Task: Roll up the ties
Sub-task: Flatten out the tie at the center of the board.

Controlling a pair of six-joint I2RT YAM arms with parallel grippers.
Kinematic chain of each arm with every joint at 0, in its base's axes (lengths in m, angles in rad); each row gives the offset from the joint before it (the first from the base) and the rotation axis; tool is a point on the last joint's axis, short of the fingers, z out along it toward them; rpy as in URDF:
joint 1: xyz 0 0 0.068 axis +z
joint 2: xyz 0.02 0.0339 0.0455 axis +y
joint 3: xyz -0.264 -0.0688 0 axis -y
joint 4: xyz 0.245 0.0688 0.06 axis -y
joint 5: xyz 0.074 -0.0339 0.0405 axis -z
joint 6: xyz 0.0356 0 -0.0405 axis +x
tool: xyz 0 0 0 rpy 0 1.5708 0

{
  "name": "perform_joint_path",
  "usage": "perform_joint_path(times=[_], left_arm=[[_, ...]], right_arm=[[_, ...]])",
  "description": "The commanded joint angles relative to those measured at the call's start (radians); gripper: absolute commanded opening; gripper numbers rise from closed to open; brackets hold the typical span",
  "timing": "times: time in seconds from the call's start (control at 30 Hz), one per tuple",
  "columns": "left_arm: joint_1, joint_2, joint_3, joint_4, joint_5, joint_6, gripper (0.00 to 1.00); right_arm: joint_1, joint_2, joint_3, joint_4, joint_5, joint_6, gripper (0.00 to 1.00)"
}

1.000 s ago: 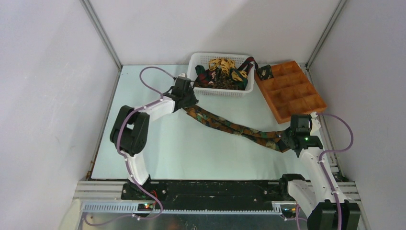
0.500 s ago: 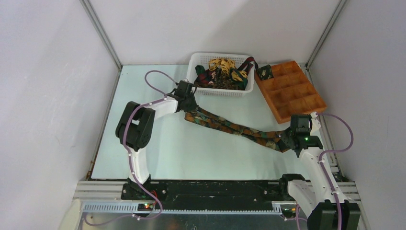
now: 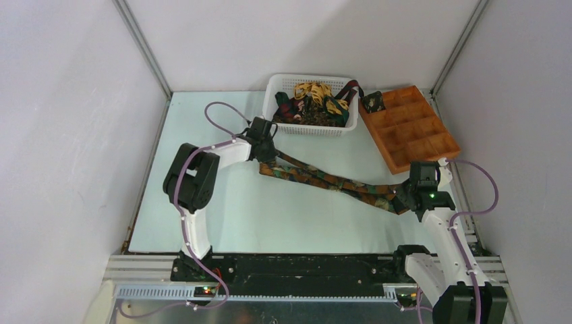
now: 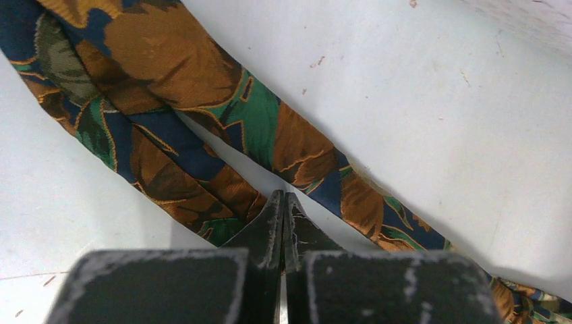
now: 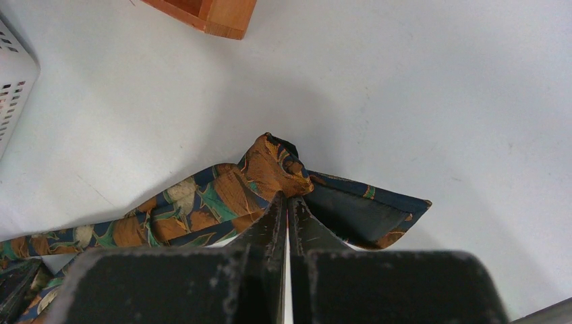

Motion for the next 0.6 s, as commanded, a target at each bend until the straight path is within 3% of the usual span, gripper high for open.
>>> perform_joint_path(times=[0.0, 0.23, 0.57], left_arm=[[0.013, 0.006, 0.028, -0.141, -0.122, 0.016, 0.00], [0.074, -0.028, 0.031, -0.223, -0.254, -0.065, 0.00], [0.223, -0.073, 0.000, -0.222, -0.271, -0.070, 0.00]], right_arm=[[-0.009, -0.019, 0.004, 0.006, 0.017, -0.019, 0.00], [-0.020, -0.024, 0.004, 0.006, 0.008, -0.025, 0.00], [-0.036, -0.020, 0.004, 0.013, -0.002, -0.034, 0.00]])
